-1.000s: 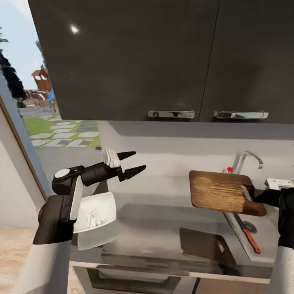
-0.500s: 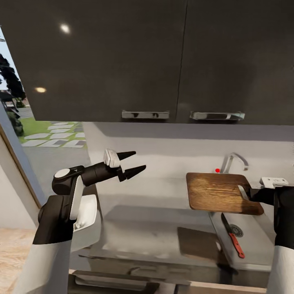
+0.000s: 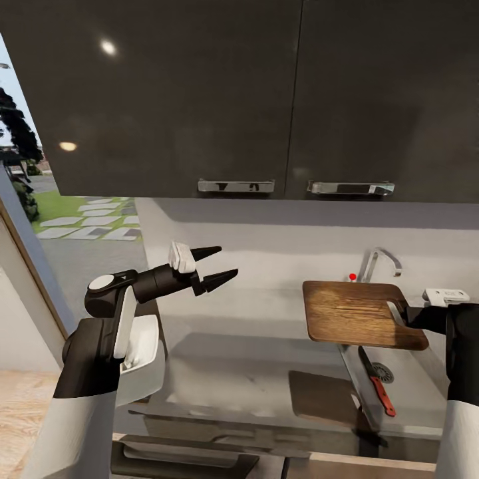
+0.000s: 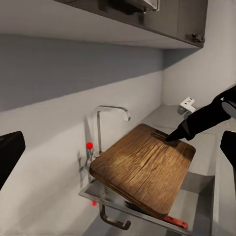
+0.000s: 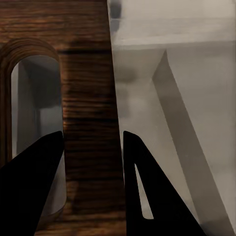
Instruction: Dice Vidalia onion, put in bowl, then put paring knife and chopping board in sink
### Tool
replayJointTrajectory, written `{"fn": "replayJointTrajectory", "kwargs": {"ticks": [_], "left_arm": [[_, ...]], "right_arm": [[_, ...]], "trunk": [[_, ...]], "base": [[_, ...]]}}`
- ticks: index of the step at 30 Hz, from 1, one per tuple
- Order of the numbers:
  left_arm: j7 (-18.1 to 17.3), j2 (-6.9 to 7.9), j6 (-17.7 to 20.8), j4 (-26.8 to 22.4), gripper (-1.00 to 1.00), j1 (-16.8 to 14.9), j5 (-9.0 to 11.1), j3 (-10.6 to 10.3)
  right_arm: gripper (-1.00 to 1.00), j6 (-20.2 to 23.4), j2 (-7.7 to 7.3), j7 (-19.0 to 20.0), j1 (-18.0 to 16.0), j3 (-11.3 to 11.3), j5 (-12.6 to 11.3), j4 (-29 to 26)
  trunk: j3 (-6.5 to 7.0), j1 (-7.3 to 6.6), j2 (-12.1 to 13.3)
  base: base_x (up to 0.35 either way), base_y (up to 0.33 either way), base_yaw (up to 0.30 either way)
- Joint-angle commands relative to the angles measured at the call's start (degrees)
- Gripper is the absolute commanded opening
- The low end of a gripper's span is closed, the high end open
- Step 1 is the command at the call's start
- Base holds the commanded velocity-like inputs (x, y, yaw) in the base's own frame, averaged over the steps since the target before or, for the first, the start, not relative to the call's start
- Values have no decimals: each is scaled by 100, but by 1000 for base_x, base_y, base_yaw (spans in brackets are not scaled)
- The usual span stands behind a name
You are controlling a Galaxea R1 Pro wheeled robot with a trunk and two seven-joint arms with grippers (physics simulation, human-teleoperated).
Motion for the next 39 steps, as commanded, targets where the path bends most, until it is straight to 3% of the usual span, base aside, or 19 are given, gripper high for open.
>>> {"fn": "replayJointTrajectory", "kwargs": {"ticks": [1, 5, 9, 10, 16, 20, 24, 28, 39], "left_arm": [[-23, -5, 59, 1, 100, -7, 12, 10], [-20, -5, 59, 3, 100, -7, 12, 10], [-24, -5, 59, 2, 100, -7, 12, 10], [-24, -5, 57, 5, 100, -7, 12, 10], [-26, -5, 59, 7, 100, -7, 12, 10], [-24, -5, 58, 8, 100, -7, 12, 10], [-24, -5, 59, 8, 100, -7, 12, 10], [-26, -5, 60, 8, 100, -7, 12, 10], [-27, -5, 59, 8, 100, -7, 12, 10]], "right_arm": [[-100, 14, 0, 59, -8, 0, 52, -4], [-100, 14, 40, 76, -6, 3, 45, 6], [-100, 14, 419, 76, -4, 4, 44, 23], [-100, 11, 585, 75, -2, 8, 44, 26], [-100, 27, 709, 79, -3, 5, 43, 39], [-100, 45, 991, 60, -3, -11, 43, 40], [-100, 49, 1042, 56, -4, -38, 41, 40], [-100, 50, 1056, 52, -5, -344, 43, 40], [-100, 50, 1056, 55, -5, -450, 43, 40]], "trunk": [[-14, 4, -14], [-14, 4, -14], [-14, 4, -14], [-14, 4, -14], [-14, 4, -14], [-14, 4, -14], [-14, 4, -14], [-14, 4, -14], [-14, 4, -14]], "base": [[0, 0, 0], [0, 0, 0], [0, 0, 0], [0, 0, 0], [0, 0, 0], [0, 0, 0], [-5, 0, 0], [-242, 0, 0], [-165, 0, 0]]}}
